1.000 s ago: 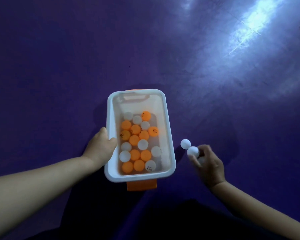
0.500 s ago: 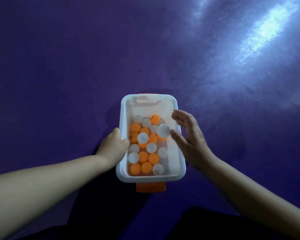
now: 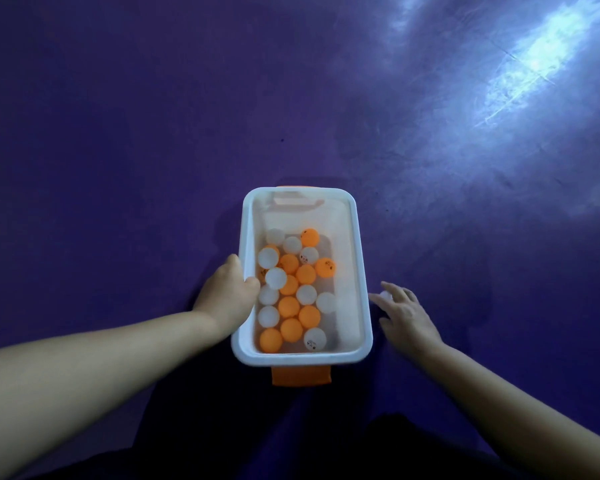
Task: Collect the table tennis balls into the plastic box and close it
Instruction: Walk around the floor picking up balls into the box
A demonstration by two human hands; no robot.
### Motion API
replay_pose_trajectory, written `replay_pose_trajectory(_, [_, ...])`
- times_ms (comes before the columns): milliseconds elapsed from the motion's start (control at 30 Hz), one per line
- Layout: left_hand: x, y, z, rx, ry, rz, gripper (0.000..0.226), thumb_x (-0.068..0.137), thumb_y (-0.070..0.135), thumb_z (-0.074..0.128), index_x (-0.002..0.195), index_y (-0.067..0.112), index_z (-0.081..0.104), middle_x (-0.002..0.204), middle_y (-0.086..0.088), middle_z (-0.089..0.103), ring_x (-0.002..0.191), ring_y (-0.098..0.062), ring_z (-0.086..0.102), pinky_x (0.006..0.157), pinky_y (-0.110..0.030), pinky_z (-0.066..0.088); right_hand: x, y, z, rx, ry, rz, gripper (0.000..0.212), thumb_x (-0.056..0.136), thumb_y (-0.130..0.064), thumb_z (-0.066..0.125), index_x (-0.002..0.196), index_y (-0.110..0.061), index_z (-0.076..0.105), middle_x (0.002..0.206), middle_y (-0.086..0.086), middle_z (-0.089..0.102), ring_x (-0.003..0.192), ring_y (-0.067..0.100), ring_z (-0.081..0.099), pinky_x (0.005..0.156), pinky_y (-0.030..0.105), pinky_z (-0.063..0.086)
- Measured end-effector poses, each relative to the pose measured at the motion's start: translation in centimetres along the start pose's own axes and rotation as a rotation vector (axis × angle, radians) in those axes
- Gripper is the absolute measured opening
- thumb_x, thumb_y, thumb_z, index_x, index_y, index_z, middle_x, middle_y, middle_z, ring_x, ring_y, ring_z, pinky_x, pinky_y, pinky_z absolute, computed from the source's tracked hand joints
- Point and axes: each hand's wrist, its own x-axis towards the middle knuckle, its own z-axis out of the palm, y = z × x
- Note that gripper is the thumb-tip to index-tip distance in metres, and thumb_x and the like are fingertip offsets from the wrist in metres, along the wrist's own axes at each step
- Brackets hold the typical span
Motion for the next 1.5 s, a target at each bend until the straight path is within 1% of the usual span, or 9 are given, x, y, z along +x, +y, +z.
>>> replay_pose_trajectory(100, [0.0,0.1,-0.1,0.006,-0.006,-0.012,0.016,0.087,0.018,0.045,0.077,0.010,0.035,0.079,-0.009,0.051,0.071,-0.031,0.048,0.066,-0.040,0.044,0.3,1.3,0.4,0.020,0.034,0.004,0.049,0.092,-0.001,0.043,0.135,-0.023,0.050,0.140,0.004,0.038,0.127,0.027,0.036,0.092,0.036,0.044])
replay_pose_trajectory(200, [-0.1,0.3,-0.1,-0.001,-0.012,-0.017,0.014,0.088,0.018,0.045,0.079,0.010,0.036,0.079,-0.009,0.052,0.069,-0.027,0.049,0.064,-0.038,0.043,0.3,0.8,-1.3,0.282,0.267,0.011,0.039,0.092,-0.011,0.055,0.130,-0.018,0.055,0.115,0.002,0.051,0.101,0.026,0.057,0.075,0.026,0.042])
replay_pose_trajectory(300, [0.0,0.2,-0.1,-0.006,-0.019,-0.027,0.015,0.088,0.018,0.045,0.078,0.012,0.036,0.077,-0.007,0.051,0.066,-0.024,0.048,0.060,-0.035,0.040,0.0,-2.3,-4.4,0.522,0.523,-0.126,0.039,0.087,-0.018,0.066,0.125,-0.012,0.057,0.106,-0.003,0.057,0.083,0.008,0.057,0.068,0.004,0.042])
replay_pose_trajectory(367, [0.1,0.2,-0.3,-0.029,-0.030,-0.039,0.015,0.088,0.019,0.046,0.079,0.011,0.038,0.081,-0.008,0.053,0.070,-0.025,0.049,0.062,-0.036,0.040,-0.5,-4.6,-6.2,0.629,0.570,-0.277,0.039,0.087,-0.030,0.066,0.122,-0.014,0.056,0.100,-0.008,0.058,0.081,-0.001,0.058,0.068,0.002,0.044])
replay_pose_trajectory(500, [0.6,0.4,-1.2,-0.102,-0.027,-0.058,0.018,0.087,0.019,0.047,0.074,0.012,0.036,0.077,-0.005,0.049,0.068,-0.022,0.043,0.061,-0.035,0.037,-0.1,-6.9,-8.1,0.526,0.450,-0.414,0.054,0.084,-0.043,0.061,0.129,-0.014,0.051,0.101,-0.010,0.054,0.084,0.001,0.056,0.069,0.009,0.046])
replay_pose_trajectory(667, [1.9,0.7,-3.2,-0.168,0.031,-0.089,0.027,0.087,0.019,0.046,0.067,0.015,0.028,0.070,0.000,0.038,0.067,-0.022,0.037,0.062,-0.034,0.032,2.8,-8.3,-9.2,0.401,0.436,-0.274,0.052,0.085,-0.017,0.068,0.133,-0.010,0.049,0.113,-0.005,0.047,0.087,0.010,0.052,0.068,0.011,0.038])
replay_pose_trajectory(967, [3.3,1.9,-9.8,-0.348,0.267,-0.261,0.024,0.086,0.020,0.047,0.070,0.014,0.031,0.068,0.000,0.043,0.060,-0.017,0.039,0.049,-0.031,0.029,7.8,-17.4,-13.9,0.432,0.207,-0.150,0.041,0.087,-0.017,0.058,0.127,-0.020,0.047,0.074,-0.007,0.058,0.068,0.005,0.053,0.054,0.023,0.040])
replay_pose_trajectory(1333, [-7.0,6.0,-29.0,-0.536,0.319,-0.520,0.021,0.084,0.022,0.052,0.080,0.003,0.043,0.068,-0.002,0.046,0.059,-0.016,0.041,0.051,-0.031,0.033,-0.8,-33.2,-28.3,0.449,-0.034,-0.085,0.007,0.091,-0.022,0.048,0.095,-0.018,0.051,0.082,-0.005,0.060,0.070,0.014,0.059,0.057,0.032,0.052])
replay_pose_trajectory(1500, [-13.9,8.9,-41.4,-0.597,0.340,-0.588,0.020,0.085,0.024,0.054,0.078,0.006,0.046,0.068,-0.001,0.051,0.060,-0.015,0.045,0.051,-0.032,0.034,-7.2,-42.1,-38.4,0.367,-0.183,-0.123,0.014,0.090,-0.018,0.050,0.079,-0.009,0.048,0.067,-0.002,0.052,0.055,0.010,0.044,0.044,0.020,0.035])
